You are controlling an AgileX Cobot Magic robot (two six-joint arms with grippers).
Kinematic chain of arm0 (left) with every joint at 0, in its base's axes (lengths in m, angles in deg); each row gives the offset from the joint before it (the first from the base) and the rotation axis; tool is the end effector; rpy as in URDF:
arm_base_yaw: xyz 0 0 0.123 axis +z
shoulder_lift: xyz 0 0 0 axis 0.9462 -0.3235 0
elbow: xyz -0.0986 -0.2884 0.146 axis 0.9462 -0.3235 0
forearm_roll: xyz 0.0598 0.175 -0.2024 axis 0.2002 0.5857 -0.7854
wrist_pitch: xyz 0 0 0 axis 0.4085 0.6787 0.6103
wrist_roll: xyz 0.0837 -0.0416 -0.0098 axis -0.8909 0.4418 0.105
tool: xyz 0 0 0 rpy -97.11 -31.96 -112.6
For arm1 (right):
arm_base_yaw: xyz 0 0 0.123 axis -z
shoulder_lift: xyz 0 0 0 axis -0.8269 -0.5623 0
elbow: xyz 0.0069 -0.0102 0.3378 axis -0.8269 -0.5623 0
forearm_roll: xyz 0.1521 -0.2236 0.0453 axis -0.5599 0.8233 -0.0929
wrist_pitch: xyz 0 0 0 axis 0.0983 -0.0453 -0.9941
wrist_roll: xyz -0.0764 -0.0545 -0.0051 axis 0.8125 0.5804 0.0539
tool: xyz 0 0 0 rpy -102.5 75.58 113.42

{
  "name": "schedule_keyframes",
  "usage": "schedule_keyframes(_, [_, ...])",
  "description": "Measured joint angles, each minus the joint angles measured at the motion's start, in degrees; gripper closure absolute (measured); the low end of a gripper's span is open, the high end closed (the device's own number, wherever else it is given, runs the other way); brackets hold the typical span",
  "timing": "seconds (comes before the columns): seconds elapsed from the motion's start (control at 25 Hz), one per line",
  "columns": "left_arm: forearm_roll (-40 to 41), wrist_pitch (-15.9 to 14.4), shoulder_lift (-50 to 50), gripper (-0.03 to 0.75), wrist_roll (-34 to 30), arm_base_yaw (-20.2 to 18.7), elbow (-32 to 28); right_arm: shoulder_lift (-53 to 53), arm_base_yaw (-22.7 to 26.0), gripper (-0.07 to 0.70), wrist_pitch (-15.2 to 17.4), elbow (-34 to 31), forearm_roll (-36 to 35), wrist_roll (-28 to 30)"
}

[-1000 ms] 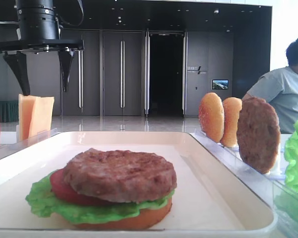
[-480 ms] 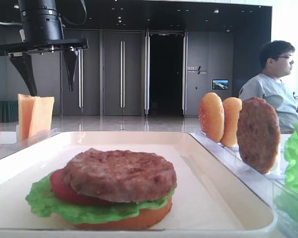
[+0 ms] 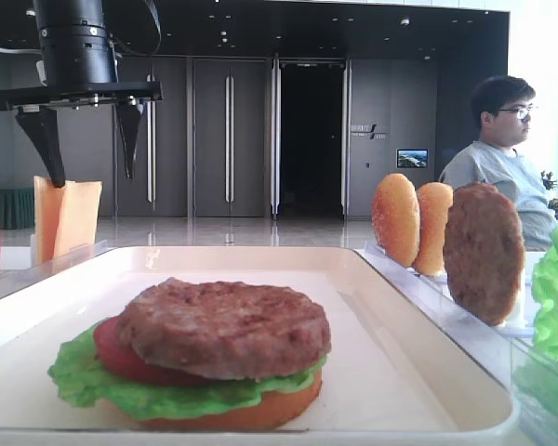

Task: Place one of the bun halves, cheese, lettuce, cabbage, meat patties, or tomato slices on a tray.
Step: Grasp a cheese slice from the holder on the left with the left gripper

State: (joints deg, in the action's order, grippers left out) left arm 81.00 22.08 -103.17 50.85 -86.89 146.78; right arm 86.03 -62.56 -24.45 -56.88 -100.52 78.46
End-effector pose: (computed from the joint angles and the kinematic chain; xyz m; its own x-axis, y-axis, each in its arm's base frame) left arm 0.4890 -0.1370 0.2763 -0.9405 -0.2639 -0.2138 -0.2440 0.9629 -0.1155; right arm -0.0442 0.0151 0.2849 -0.4768 -0.0902 -0.8743 -0.3169 0.9454 0.0753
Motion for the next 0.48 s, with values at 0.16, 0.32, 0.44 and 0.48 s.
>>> schedule_keyframes(0.16, [-0.1,0.0,-1.5,0.158,0.0,0.0,0.0,0.0,0.0,0.09,0.0,0.0,0.0,0.0])
schedule_keyframes(0.32, [-0.2,0.3,-2.0,0.16,0.0,0.0,0.0,0.0,0.0,0.09,0.0,0.0,0.0,0.0])
schedule_keyframes(0.44, [-0.2,0.3,-2.1,0.183,0.0,0.0,0.0,0.0,0.0,0.09,0.0,0.0,0.0,0.0])
schedule_keyframes(0.48, [-0.1,0.3,-2.1,0.202,0.0,0.0,0.0,0.0,0.0,0.09,0.0,0.0,0.0,0.0])
